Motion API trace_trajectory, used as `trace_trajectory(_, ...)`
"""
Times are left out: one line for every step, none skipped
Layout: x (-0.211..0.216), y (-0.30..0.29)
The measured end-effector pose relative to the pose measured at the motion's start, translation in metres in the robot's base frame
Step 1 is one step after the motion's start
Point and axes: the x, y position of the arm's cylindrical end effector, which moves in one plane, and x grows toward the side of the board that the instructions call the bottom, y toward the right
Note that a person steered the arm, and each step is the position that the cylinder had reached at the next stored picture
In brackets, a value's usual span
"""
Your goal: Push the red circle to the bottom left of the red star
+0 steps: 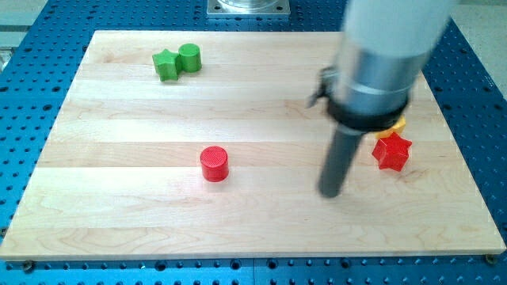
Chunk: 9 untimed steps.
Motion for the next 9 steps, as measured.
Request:
trace_trajectory(0.015, -0.125)
trace_trajectory(-0.005, -0.23)
trace_trajectory(-0.051, -0.204)
trace_trajectory(-0.069, -0.119)
trace_trajectory(-0.038, -0.042)
trace_trajectory(-0.046, -0.063)
trace_trajectory(-0.013, -0.083)
trace_trajectory(-0.001, -0.047)
trace_trajectory(0.001, 0.017)
